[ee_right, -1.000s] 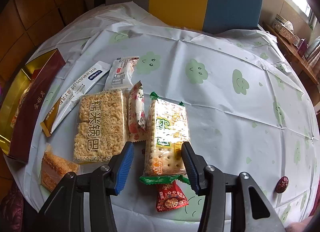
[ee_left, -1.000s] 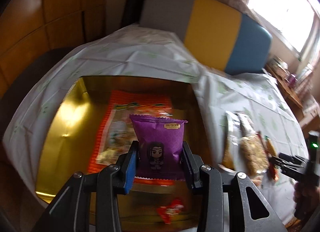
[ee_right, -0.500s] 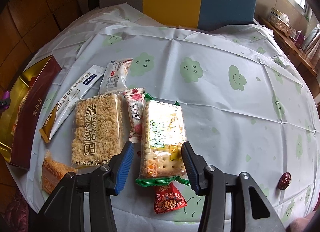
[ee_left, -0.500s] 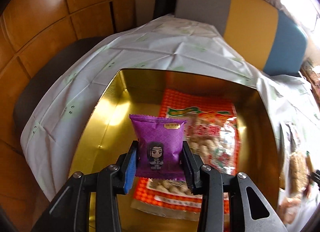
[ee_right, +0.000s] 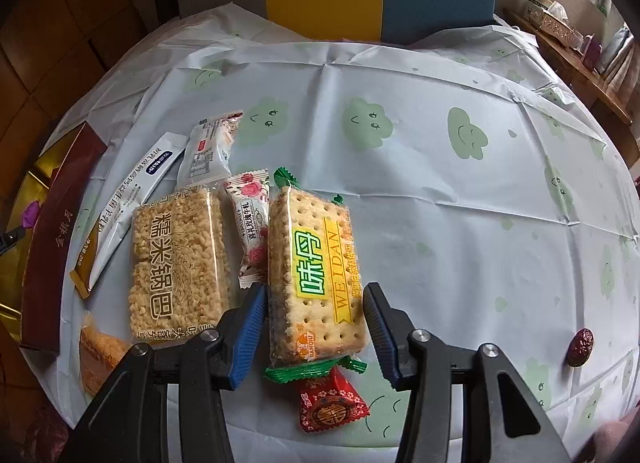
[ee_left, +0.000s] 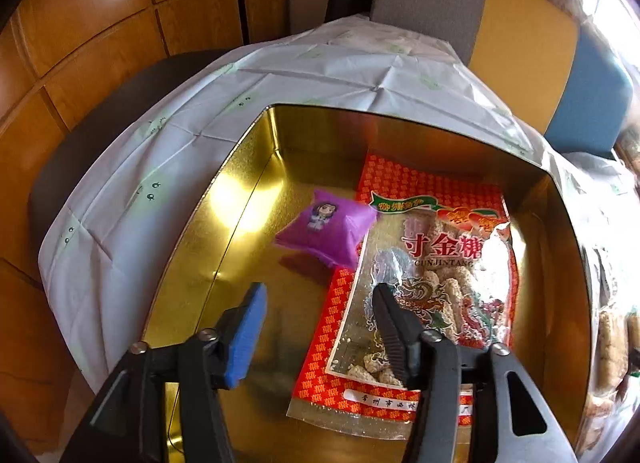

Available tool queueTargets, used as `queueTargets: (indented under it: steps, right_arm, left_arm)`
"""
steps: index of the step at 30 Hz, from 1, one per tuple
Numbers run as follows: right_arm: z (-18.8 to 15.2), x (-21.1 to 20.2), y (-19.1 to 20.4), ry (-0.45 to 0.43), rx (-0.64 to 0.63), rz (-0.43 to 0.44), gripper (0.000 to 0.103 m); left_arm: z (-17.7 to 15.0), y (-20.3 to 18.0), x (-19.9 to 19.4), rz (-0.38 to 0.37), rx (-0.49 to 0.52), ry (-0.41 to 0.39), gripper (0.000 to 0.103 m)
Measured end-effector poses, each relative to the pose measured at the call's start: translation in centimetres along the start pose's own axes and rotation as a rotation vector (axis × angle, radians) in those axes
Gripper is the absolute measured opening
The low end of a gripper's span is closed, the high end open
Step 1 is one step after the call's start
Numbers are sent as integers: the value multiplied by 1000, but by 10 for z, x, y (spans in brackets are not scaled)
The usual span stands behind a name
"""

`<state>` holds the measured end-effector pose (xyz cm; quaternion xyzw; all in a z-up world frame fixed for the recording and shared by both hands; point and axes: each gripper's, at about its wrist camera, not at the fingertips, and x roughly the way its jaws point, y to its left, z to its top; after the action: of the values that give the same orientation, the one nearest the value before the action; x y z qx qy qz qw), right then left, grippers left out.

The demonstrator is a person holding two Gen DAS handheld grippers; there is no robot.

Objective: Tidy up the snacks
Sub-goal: 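Grasp the yellow-green cracker pack with the right tool while the left tool withdraws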

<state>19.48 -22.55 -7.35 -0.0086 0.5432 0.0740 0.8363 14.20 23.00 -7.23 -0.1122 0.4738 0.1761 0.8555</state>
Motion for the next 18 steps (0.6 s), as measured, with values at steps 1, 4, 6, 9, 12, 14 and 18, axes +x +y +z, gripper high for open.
queueTargets:
  steps: [1,4,6,9,12,14,18]
  right_arm:
    - [0,0,0,-2,3,4,51]
    - [2,-4,-7,-14,46,46,56]
    - [4,-5,-13,-19,90,99,61]
    - [6,-4,-18,-19,120,91,61]
    - [7,1,-18,-9,121,91,61]
    - [7,2,-14,-12,106,80,61]
    - [5,3,-8,-11,83,73,60]
  left_arm:
    - [-1,0,-3,0,-3,-9,58]
    - [-3,-2,-16,-9,-6,-39,58]
    - [-6,-6,-28,-30,0,-60,58]
    - [-12,-17,-44,-66,26,-85,58]
    - [-20,-31,-60,-111,62,-104,58]
    - [-26,-40,-68,-139,82,-112,58]
    - [-40,-55,-79,-181,115,-105,58]
